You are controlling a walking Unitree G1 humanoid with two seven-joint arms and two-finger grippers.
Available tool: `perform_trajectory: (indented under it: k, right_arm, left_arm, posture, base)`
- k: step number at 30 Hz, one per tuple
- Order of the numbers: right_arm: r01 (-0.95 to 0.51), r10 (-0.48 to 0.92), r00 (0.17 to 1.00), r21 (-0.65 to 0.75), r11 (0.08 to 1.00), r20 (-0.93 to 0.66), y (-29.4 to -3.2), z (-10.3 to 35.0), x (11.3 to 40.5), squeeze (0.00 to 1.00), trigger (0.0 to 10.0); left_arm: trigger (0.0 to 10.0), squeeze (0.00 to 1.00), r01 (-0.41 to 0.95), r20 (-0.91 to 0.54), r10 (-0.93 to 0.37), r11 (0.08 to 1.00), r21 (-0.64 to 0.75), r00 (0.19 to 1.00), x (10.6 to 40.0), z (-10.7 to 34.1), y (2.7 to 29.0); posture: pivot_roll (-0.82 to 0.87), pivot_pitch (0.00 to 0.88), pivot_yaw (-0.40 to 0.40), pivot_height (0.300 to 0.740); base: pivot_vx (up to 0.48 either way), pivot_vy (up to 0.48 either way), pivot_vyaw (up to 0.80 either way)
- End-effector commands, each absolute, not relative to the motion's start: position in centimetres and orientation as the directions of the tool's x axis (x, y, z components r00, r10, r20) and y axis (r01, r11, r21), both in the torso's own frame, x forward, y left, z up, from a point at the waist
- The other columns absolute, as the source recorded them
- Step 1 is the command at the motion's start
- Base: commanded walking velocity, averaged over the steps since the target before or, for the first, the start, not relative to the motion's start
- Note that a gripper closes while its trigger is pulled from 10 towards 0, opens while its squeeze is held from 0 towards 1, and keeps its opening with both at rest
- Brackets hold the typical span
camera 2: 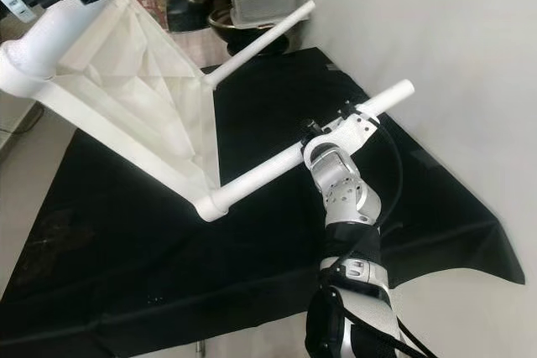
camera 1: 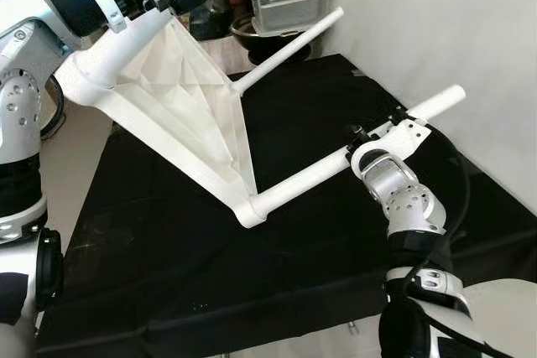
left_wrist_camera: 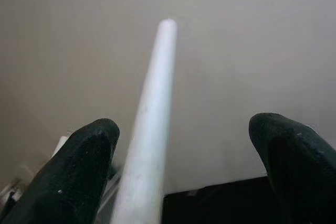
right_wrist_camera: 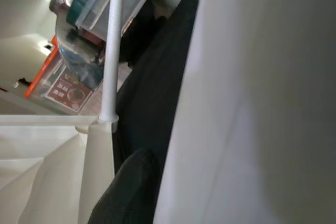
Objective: Building children table
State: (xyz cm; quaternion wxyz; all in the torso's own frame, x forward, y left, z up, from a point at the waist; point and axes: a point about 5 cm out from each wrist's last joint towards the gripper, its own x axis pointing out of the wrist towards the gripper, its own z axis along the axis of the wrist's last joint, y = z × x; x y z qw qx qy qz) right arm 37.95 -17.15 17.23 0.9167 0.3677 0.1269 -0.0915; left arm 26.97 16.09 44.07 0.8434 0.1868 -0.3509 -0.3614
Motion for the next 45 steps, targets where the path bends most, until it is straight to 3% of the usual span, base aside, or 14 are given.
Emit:
perform_trajectory:
  k: [1,15,25,40,45]
  right_arm:
    - [0.505,-0.237,0.696,0.228,0.832,-0.678,-19.0,6.2,33.7,0.0,10.0]
    - [0.518,-0.272,0.634,0.135,0.845,-0.724,-20.5,3.3,32.2,0.0,10.0]
    - [0.39,-0.226,0.707,0.103,0.915,-0.67,-20.4,4.1,33.2,0.0,10.0]
    - [0.449,-0.294,0.696,0.078,0.89,-0.655,-22.5,5.1,33.8,0.0,10.0]
    - [0.406,-0.282,0.716,0.053,0.912,-0.639,-22.4,5.2,34.0,0.0,10.0]
  left_arm:
    - [10.0,0.0,0.514,0.44,-0.752,0.658,0.551,0.491,26.7,43.4,15.7]
    - [10.0,0.0,0.571,0.424,-0.74,0.672,0.471,0.522,25.9,40.7,15.0]
    - [10.0,0.0,0.579,0.43,-0.7,0.714,0.395,0.57,25.5,38.8,14.4]
    - [10.0,0.0,0.582,0.43,-0.675,0.737,0.344,0.6,24.1,38.1,14.3]
    - [10.0,0.0,0.581,0.428,-0.672,0.739,0.341,0.604,24.0,38.2,14.2]
  posture:
    - [0.08,0.139,0.048,0.74]
    - [0.08,0.206,0.045,0.74]
    - [0.08,0.261,0.045,0.74]
    - [0.1,0.328,0.023,0.74]
    - [0.1,0.339,0.02,0.74]
  base:
    - [0.0,0.0,0.0]
    - [0.0,0.0,0.0]
    - [0.0,0.0,0.0]
    - [0.0,0.0,0.0]
    - [0.0,0.0,0.0]
